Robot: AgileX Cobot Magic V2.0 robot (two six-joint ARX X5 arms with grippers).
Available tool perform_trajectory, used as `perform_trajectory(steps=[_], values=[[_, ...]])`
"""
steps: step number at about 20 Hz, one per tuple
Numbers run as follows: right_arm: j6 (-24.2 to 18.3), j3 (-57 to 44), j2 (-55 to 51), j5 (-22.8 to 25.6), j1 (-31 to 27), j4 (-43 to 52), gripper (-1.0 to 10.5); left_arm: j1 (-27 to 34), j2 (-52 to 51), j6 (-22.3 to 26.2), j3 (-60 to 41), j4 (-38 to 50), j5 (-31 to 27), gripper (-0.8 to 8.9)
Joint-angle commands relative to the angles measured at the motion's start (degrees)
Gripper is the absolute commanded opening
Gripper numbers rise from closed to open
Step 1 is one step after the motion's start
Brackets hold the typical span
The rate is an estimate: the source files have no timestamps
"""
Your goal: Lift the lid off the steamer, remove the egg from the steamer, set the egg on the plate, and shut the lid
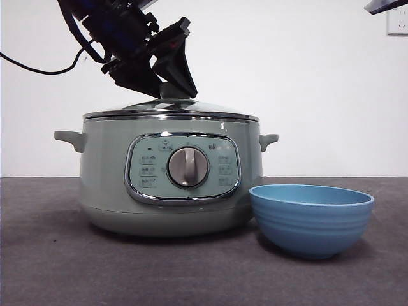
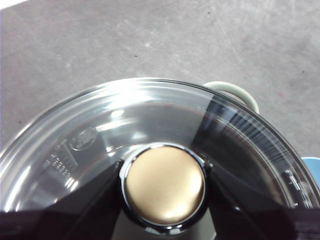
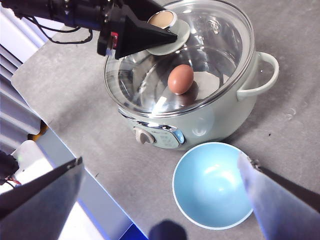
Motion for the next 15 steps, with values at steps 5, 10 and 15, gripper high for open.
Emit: perform_trajectory(steps=[5,10,15], values=[[-0.02,0.20,0.04,0.02,0.13,0.39,5.4,-0.33,0.22,0.39,-0.20,-1.77,-0.04,-0.08],[0.00,0.20,0.04,0.02,0.13,1.57,5.4,-0.33,-2.99,-0.02,-0.17,-1.90,-0.09,-0.08],[0.00,0.20,0.04,1.81,0.13,2.71,5.4,-0.33,-10.29,0.00,-0.17,-2.16,-0.09,-0.08]])
